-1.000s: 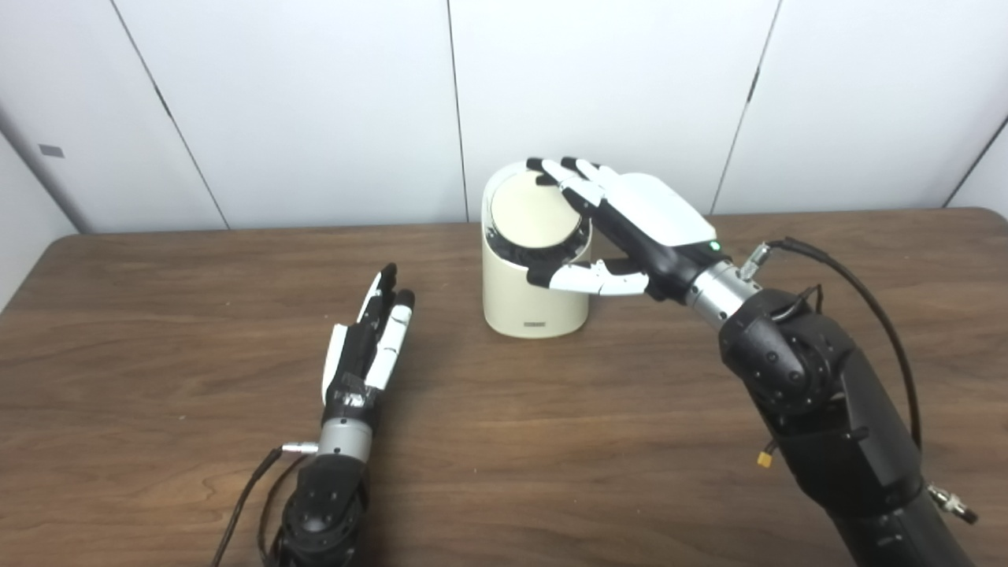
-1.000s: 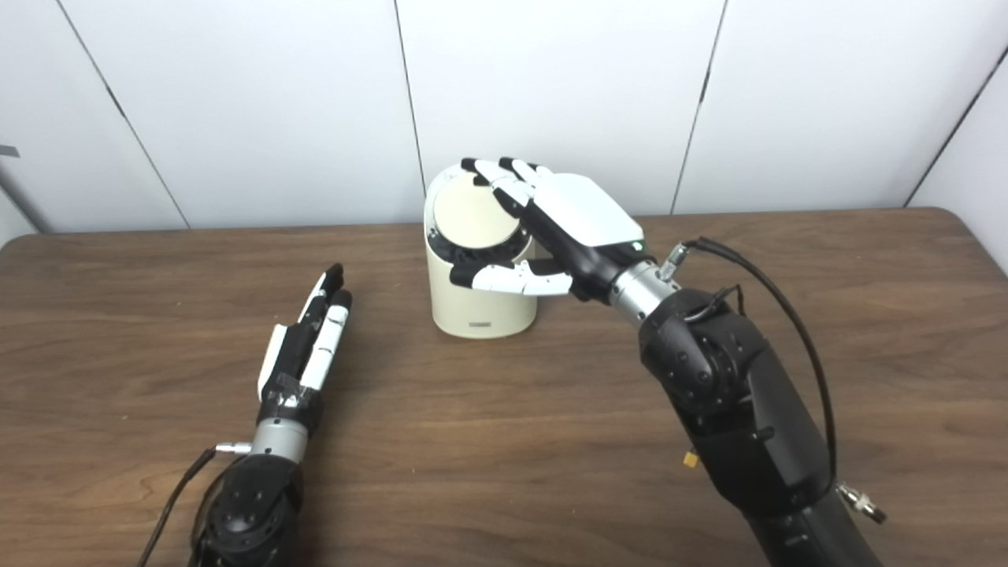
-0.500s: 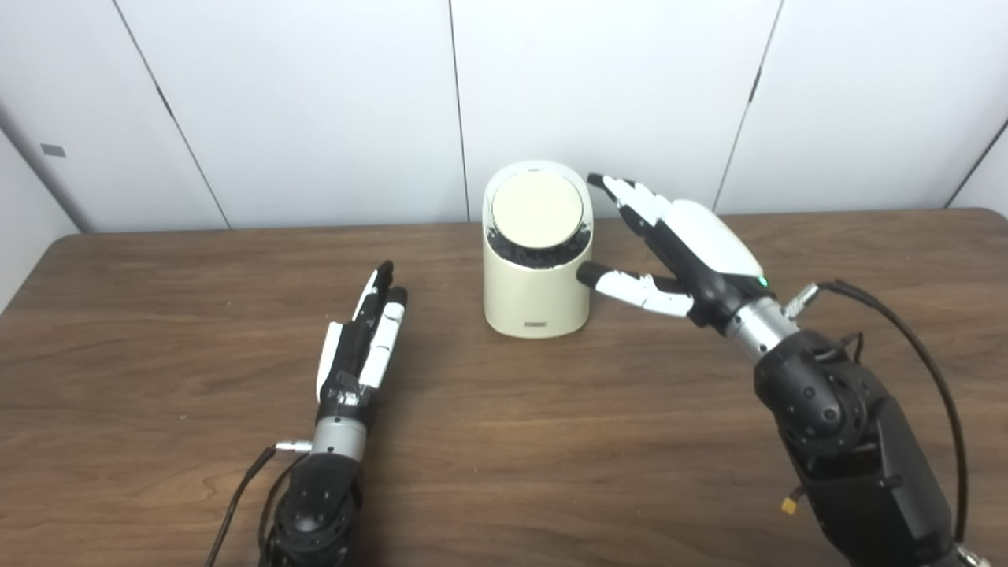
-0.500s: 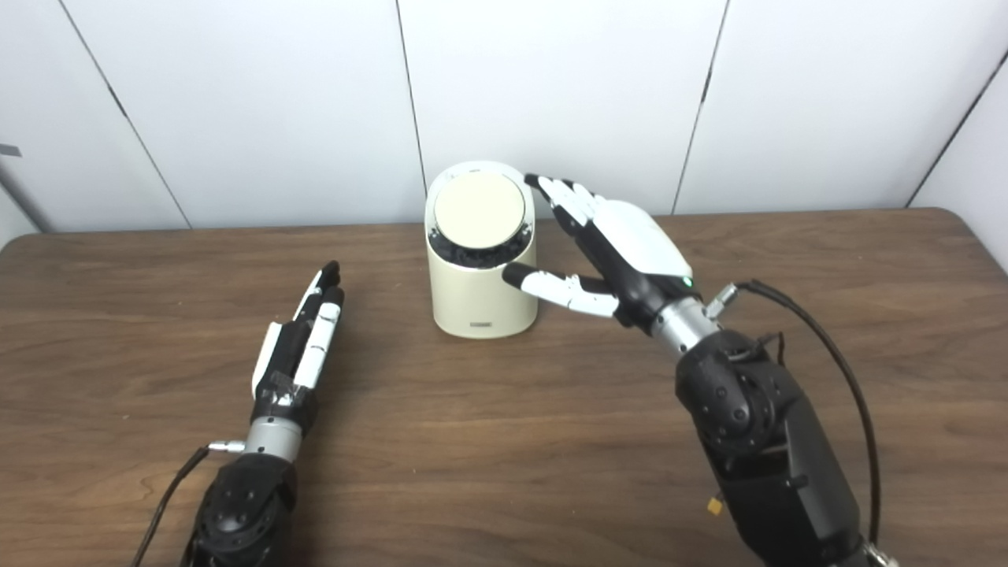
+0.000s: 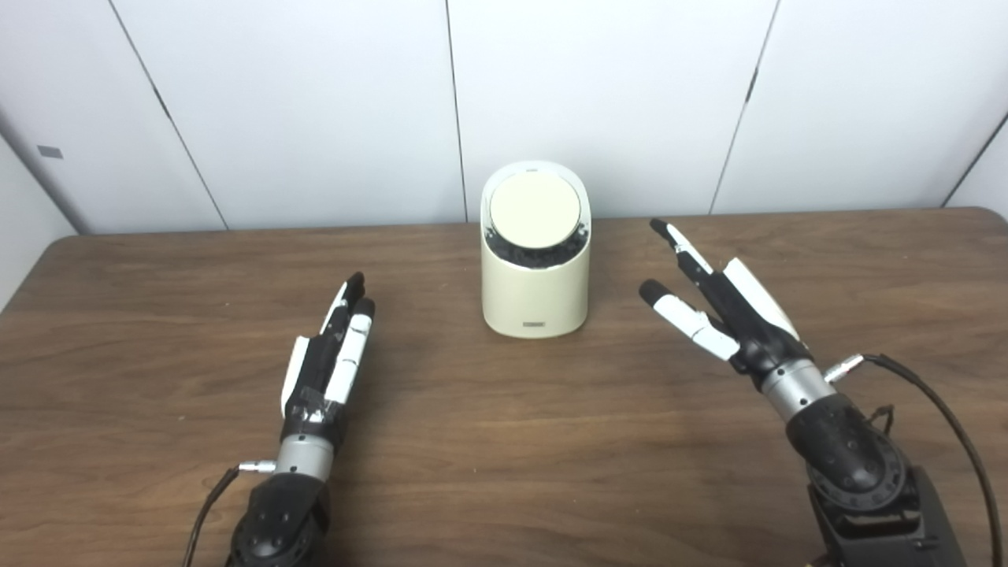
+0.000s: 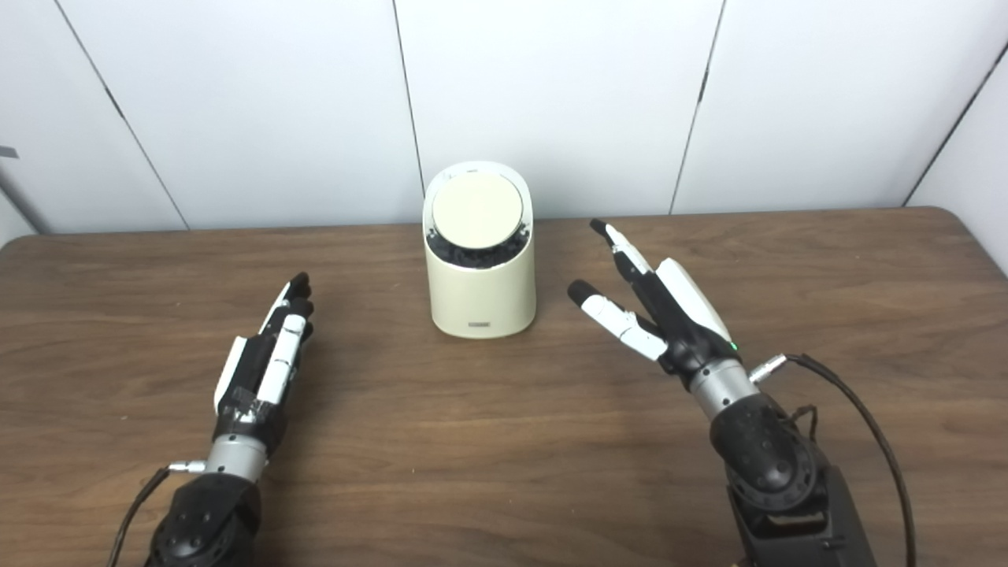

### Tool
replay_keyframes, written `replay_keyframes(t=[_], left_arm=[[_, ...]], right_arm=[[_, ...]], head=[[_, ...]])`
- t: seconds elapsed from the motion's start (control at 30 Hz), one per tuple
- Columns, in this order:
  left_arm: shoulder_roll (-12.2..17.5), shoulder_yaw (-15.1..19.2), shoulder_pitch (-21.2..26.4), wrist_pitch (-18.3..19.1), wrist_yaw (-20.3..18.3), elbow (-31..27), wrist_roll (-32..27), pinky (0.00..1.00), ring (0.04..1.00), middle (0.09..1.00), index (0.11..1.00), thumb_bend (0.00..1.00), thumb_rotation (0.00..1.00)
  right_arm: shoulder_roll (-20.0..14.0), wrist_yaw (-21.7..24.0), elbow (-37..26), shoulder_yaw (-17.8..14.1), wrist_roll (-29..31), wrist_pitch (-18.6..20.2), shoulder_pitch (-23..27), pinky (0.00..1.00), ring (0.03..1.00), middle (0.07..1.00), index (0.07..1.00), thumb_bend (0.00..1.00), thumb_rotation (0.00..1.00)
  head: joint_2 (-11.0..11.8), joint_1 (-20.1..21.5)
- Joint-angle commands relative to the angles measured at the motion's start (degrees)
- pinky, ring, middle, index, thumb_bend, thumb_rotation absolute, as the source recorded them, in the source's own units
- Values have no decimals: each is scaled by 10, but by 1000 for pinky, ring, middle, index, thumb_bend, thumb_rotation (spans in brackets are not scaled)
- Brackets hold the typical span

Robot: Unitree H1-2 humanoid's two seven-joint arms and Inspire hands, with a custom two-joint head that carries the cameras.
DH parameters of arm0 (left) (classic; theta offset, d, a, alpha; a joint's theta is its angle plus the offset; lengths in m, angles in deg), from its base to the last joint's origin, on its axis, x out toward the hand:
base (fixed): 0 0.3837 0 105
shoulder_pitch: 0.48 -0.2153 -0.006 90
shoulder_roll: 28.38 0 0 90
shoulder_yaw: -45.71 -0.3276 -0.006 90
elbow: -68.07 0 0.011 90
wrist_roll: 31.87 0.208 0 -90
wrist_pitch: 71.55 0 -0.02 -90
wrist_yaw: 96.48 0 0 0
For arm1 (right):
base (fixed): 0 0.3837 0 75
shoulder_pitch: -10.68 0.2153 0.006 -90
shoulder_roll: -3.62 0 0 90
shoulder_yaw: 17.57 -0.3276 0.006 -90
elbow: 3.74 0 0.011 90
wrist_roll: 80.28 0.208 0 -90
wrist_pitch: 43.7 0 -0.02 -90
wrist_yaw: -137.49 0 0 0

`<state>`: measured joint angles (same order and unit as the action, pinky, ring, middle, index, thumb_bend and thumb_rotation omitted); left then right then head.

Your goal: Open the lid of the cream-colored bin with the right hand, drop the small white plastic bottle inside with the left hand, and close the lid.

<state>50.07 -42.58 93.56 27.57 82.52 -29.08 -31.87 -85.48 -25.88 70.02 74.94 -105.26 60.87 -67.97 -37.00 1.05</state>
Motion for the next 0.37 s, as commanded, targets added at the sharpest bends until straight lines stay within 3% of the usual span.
replay_keyframes(t=[0.0,0.1,0.17,0.33], left_arm=[[10,-5,-1,-2,-6,-31,11,1000,1000,1000,1000,576,853],[16,-7,-21,-4,-11,-45,1,1000,1000,1000,1000,558,843],[15,-1,-35,-3,-19,-58,-22,1000,1000,1000,1000,564,814],[3,11,-68,-8,-21,-92,-56,1000,1000,1000,1000,528,772]], right_arm=[[-1,-13,-21,-10,14,8,0,903,969,999,998,593,1000],[2,-20,-17,-23,45,5,-14,909,963,985,985,581,1000],[10,-24,-12,-40,83,6,-22,853,953,985,973,593,1000],[28,-29,-1,-75,161,19,-42,890,976,996,978,570,1000]], head=[[-1,0],[-6,-3],[-12,-9],[-16,-16]])
